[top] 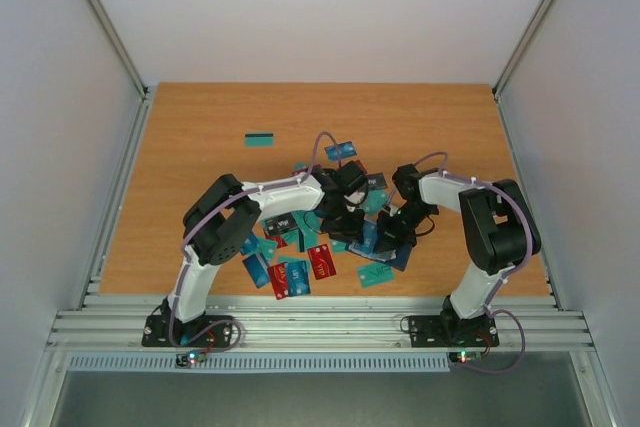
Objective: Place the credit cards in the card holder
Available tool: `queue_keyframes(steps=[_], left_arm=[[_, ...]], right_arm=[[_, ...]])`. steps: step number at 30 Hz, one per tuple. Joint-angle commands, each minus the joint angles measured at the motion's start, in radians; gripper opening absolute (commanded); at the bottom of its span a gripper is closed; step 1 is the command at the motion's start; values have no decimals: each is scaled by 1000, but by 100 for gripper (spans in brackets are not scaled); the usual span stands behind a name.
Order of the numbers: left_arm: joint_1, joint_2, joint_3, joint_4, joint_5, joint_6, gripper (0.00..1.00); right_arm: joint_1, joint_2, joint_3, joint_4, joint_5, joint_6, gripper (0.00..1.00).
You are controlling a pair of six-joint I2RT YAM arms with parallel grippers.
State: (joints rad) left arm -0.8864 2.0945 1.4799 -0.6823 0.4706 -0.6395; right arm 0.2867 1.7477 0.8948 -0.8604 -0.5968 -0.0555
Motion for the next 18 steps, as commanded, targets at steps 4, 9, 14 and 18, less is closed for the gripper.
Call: queue_keyframes(steps=[4,9,14,18], left_arm=[[-3,-19,10,-33,-55,34,32],[-3,-14,11,3,-10,34,33],[-3,-29,31,-36,-50,35,33],[-3,-78,25,-52,-92,36,35]], right_arm=[[9,64,-33,69,82,-18,1],[9,70,-33,64,89,-23,1],[9,88,-31,67,89,-26,1],[9,96,-34,70,92,-28,1]])
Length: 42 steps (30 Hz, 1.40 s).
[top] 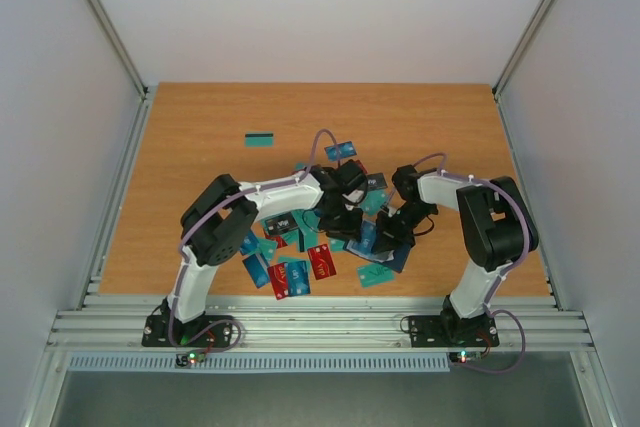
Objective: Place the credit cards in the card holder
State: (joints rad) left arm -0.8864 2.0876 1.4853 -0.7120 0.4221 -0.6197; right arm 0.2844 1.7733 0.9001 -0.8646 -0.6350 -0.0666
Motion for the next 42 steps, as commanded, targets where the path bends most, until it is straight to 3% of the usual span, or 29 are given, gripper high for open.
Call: queue_keyframes(steps=[1,10,42], left_arm=[[-3,-80,17,-20,-40,17,36],[-6,-56,-14,39,47,-1,38],[-8,-1,-23,45,101,-22,39]], right_arm=[[10,71,-40,75,130,-18,1],[11,81,-32,77,124,-15,1],[7,103,-16,76,118,-16,1]])
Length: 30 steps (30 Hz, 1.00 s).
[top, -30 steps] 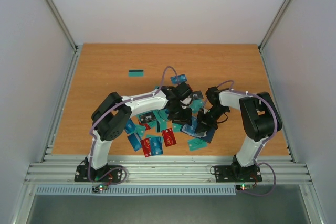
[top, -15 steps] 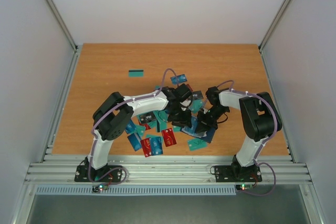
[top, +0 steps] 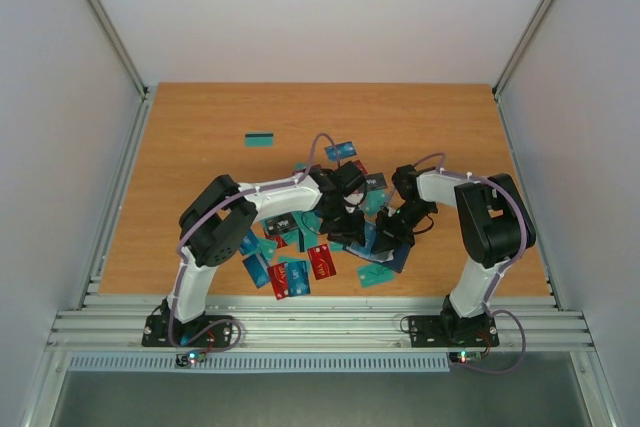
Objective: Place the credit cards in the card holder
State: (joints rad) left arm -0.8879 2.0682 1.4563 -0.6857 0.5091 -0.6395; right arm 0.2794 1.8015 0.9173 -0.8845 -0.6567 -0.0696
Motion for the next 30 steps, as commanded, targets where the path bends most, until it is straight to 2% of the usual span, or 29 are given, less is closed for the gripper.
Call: queue_keyframes(steps=[1,10,30], left_arm=[[-7,17,10,17,11,-2,38],[-19,17,51,-15,-4,15,37],[-37,46,71,27,42,35,23]], right_arm=[[12,77,-31,95,139,-13,1],[12,85,-11,89,130,-11,1],[-6,63,25,59,117,-11,1]])
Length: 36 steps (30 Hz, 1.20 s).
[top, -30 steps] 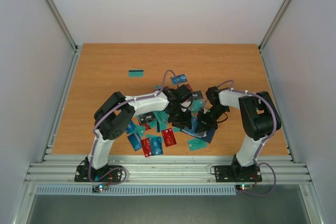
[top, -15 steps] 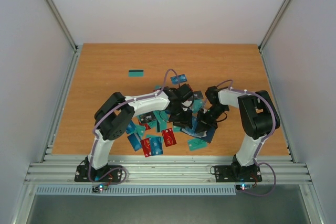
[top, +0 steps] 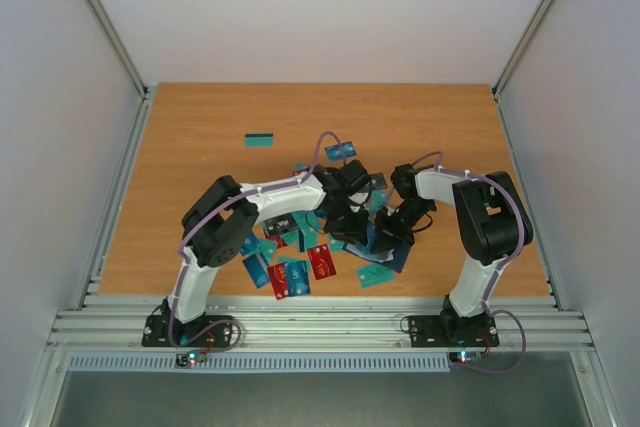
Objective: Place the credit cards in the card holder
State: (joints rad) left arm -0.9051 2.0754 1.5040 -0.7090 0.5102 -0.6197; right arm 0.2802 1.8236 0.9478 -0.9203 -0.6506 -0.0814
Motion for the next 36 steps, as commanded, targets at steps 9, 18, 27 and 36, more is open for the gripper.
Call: queue_keyframes(steps=[9,18,27,36], left_arm=[[-35,57,77,19,1,36,5],[-58,103,266,-212,-220,40,0],[-137,287,578,-490,-446,49,2],[-169,404,780,-655,-613,-73,7]], right_arm=[[-15,9,4,75,104,6,1],[-72,-184,75,-125,207,27,14],[-143,-439,96,-305,302,79,22],[-157,-648,120,-394,345,175,22]])
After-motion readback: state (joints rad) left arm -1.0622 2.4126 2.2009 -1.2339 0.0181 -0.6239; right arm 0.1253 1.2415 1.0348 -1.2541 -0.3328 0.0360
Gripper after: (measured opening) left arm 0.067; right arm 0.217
